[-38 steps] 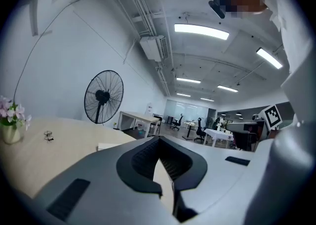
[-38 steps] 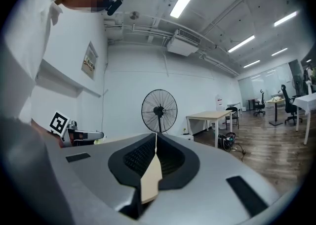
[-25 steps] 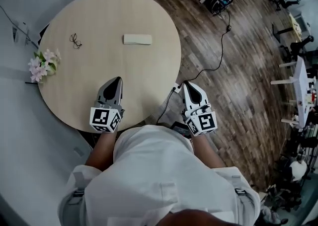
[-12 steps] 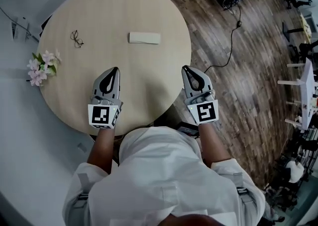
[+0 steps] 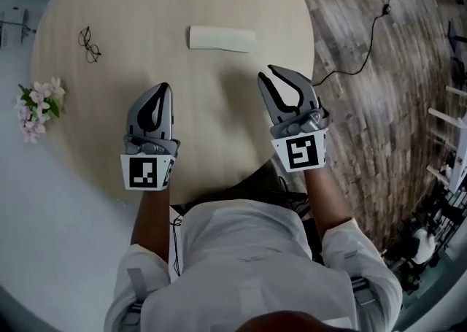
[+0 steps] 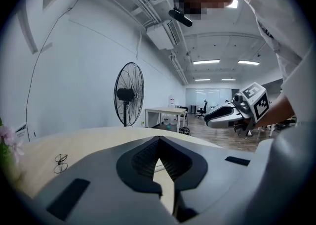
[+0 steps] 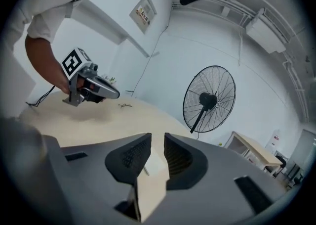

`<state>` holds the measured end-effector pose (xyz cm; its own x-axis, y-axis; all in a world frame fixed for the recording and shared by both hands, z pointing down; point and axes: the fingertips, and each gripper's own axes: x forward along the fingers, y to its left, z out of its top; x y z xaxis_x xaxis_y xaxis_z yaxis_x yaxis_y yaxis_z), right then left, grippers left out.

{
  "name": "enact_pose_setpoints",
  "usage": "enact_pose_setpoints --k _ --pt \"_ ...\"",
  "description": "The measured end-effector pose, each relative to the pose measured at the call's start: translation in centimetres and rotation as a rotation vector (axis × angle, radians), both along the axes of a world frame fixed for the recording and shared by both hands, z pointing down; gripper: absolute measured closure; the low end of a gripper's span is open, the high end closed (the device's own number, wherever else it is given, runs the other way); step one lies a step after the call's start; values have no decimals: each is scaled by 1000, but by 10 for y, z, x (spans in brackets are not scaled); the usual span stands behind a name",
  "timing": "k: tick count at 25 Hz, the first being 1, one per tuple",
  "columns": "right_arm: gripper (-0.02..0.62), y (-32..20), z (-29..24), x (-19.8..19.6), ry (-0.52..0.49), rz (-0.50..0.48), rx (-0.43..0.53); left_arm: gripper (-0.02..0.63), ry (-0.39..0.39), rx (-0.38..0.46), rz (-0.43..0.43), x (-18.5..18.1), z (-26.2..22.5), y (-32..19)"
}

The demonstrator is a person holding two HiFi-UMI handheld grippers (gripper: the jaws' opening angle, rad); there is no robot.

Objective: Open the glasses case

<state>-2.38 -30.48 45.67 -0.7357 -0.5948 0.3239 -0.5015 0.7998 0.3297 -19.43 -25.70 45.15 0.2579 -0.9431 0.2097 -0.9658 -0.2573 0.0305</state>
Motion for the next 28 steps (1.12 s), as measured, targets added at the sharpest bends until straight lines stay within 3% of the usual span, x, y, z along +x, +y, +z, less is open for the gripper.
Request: enact_pose_setpoints --k 6,11,17,22,28 --pt "498 -16 74 -11 149 -95 -2 594 -15 -21 9 3 49 -22" --pt "483 -24 115 -5 263 -116 10 594 -1 -33 12 6 69 -31" --pt "472 -32 140 -12 399 -171 93 594 -58 -28 68 10 82 -36" --pt "472 -39 158 -12 450 -174 113 594 -50 -10 79 8 86 -44" --pt "494 -43 158 -9 437 -172 127 594 -47 -16 87 12 92 -48"
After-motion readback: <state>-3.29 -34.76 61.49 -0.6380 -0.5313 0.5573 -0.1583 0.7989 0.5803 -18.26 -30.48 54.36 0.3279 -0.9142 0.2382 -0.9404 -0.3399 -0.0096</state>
